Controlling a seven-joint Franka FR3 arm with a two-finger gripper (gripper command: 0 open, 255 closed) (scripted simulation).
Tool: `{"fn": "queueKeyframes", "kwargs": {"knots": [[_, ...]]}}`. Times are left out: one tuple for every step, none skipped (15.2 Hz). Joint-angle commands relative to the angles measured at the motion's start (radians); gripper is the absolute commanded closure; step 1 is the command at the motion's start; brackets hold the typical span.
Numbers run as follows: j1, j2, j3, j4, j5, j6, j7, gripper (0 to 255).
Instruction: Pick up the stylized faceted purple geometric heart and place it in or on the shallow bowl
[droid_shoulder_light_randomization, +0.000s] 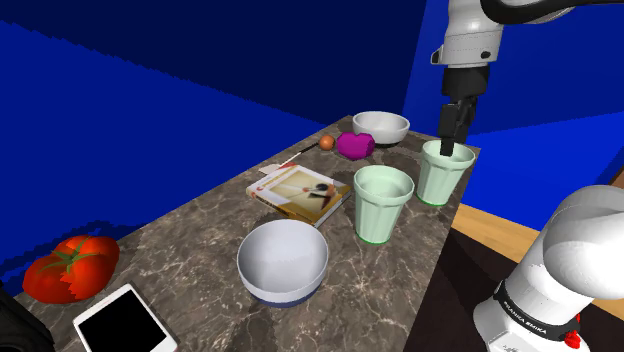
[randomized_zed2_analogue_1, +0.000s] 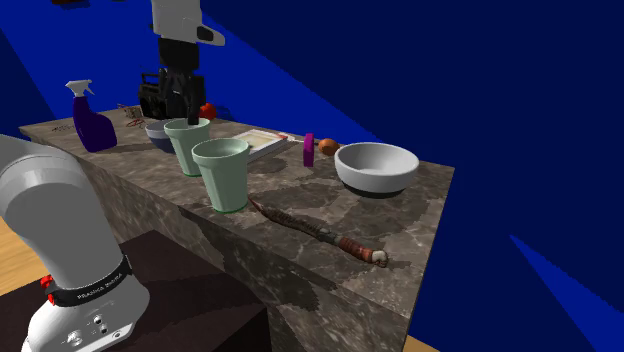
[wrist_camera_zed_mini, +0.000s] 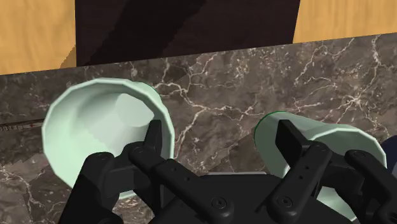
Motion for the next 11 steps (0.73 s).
{"fn": "queueKeyframes", "kwargs": {"knots": [[0.0, 0.0, 0.0, 0.0, 0.0, 0.0, 0.0, 0], [0.001, 0.02, -0.018, -0.002, -0.014, 0.032, -0.035, 0], [0.003, 0.041, -0.037, -0.003, -0.026, 0.064, -0.069, 0], [0.005, 0.064, -0.055, -0.002, -0.038, 0.097, -0.103, 0], [0.007, 0.089, -0.072, 0.0, -0.048, 0.129, -0.137, 0], [0.01, 0.114, -0.09, 0.004, -0.056, 0.161, -0.171, 0], [0.013, 0.141, -0.108, 0.01, -0.064, 0.192, -0.204, 0], [0.017, 0.17, -0.125, 0.018, -0.07, 0.223, -0.237, 0], [0.021, 0.199, -0.141, 0.027, -0.074, 0.253, -0.271, 0], [0.025, 0.229, -0.157, 0.037, -0.077, 0.283, -0.304, 0], [0.03, 0.26, -0.173, 0.049, -0.078, 0.311, -0.338, 0]]}}
